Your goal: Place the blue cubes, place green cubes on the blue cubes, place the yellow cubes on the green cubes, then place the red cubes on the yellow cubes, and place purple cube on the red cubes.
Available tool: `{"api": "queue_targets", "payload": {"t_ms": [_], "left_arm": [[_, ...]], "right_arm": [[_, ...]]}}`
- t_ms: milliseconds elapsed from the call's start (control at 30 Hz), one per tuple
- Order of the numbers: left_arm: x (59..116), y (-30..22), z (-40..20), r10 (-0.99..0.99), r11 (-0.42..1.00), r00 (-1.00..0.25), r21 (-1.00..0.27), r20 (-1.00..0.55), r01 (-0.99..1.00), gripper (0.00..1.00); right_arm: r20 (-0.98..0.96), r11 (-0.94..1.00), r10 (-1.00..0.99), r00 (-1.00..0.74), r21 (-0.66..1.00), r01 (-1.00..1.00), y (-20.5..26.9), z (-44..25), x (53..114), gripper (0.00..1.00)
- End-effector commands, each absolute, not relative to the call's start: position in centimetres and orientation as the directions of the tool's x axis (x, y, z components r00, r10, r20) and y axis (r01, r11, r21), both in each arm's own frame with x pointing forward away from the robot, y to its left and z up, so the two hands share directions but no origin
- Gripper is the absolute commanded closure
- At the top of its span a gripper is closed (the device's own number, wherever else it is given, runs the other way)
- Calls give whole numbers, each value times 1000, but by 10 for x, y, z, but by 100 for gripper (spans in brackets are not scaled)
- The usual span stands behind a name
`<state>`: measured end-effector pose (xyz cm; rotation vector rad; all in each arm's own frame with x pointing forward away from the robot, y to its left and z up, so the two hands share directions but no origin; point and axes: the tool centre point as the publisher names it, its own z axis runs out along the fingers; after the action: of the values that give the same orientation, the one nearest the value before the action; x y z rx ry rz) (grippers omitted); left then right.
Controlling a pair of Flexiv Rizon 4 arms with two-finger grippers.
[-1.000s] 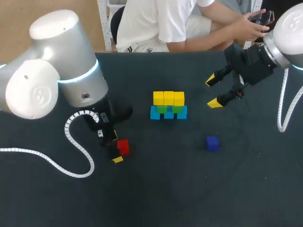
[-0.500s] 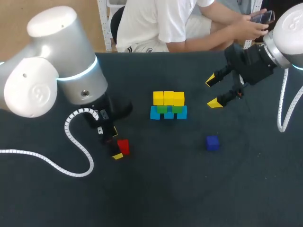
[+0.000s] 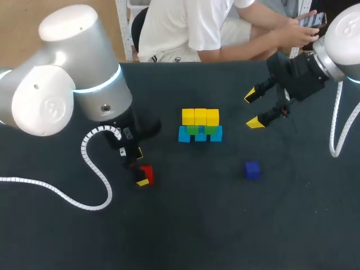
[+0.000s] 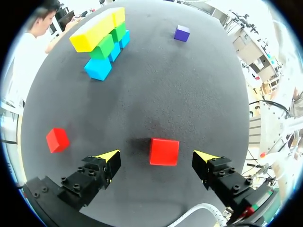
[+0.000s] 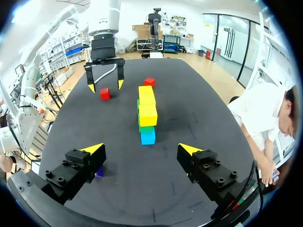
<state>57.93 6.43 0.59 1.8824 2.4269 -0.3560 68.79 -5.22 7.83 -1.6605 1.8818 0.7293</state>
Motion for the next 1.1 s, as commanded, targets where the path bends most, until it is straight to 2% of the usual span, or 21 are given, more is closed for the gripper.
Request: {"api": "queue_targets", "payload": {"t_ms": [33, 933, 967, 1033, 1067, 1100], "left_arm": [[584, 62, 2, 951, 228, -255, -162, -174, 960, 0], [583, 59, -8, 941, 236, -270, -175, -204, 956, 0], [583, 59, -8, 941, 236, -270, -175, -205, 956, 3], [582, 59, -8, 941, 236, -270, -175, -205, 956, 24], [582, 60, -7, 941, 237, -271, -175, -204, 956, 28], [581, 61, -7, 940, 240, -273, -173, -204, 955, 27]], "right_arm": [[-694, 103, -711, -111, 53, -993, -52, 78, 687, 0], [-694, 103, -711, -111, 53, -993, -52, 78, 687, 0], [-694, 103, -711, -111, 53, -993, -52, 78, 687, 0], [-694, 103, -711, -111, 53, -993, -52, 78, 687, 0], [-694, 103, -711, -111, 53, -993, -52, 78, 687, 0], [-694, 103, -711, -111, 53, -993, -52, 78, 687, 0]]}}
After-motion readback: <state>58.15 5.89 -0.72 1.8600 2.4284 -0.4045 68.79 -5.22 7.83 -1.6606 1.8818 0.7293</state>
